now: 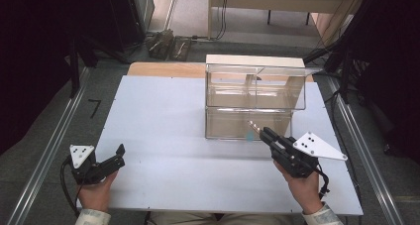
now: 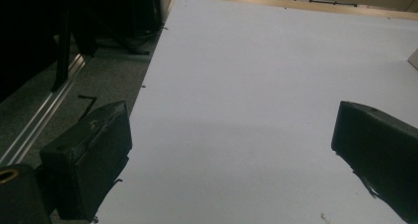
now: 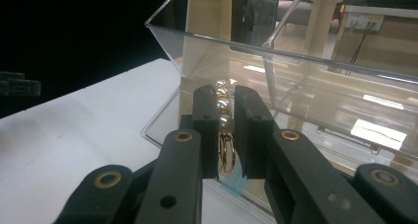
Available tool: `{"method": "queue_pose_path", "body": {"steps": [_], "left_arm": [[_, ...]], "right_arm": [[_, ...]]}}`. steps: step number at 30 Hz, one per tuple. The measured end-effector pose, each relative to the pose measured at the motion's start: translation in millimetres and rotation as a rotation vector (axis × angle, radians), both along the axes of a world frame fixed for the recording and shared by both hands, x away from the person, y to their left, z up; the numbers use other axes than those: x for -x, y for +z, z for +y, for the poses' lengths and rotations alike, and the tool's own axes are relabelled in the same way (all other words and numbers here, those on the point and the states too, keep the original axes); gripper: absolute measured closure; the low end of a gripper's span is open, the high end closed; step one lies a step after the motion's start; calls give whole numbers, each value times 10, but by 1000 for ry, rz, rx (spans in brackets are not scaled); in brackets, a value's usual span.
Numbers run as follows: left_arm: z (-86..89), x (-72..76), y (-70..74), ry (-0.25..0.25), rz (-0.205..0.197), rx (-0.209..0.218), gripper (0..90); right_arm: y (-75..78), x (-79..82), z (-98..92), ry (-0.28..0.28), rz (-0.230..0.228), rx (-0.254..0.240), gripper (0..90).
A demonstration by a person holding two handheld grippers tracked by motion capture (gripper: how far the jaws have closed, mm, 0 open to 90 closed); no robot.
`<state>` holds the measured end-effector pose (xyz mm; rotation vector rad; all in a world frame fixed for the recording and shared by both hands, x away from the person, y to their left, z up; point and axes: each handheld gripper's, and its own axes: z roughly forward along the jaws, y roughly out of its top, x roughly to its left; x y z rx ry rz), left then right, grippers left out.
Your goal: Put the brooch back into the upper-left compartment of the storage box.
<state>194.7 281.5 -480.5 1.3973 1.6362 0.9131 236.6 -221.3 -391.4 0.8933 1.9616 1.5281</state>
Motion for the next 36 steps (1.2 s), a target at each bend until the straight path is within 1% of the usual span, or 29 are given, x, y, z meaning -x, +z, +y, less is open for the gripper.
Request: {"method": "queue_pose_path", "body": {"steps": [21,36], "left_arm": [[2,0,0,0,-3,2,13],[4,2,2,2,-3,3,13]], "right_arm": [[119,-32,84,13,-42,-25,787],[188,-109,159,20,-51,-40,787]]}}
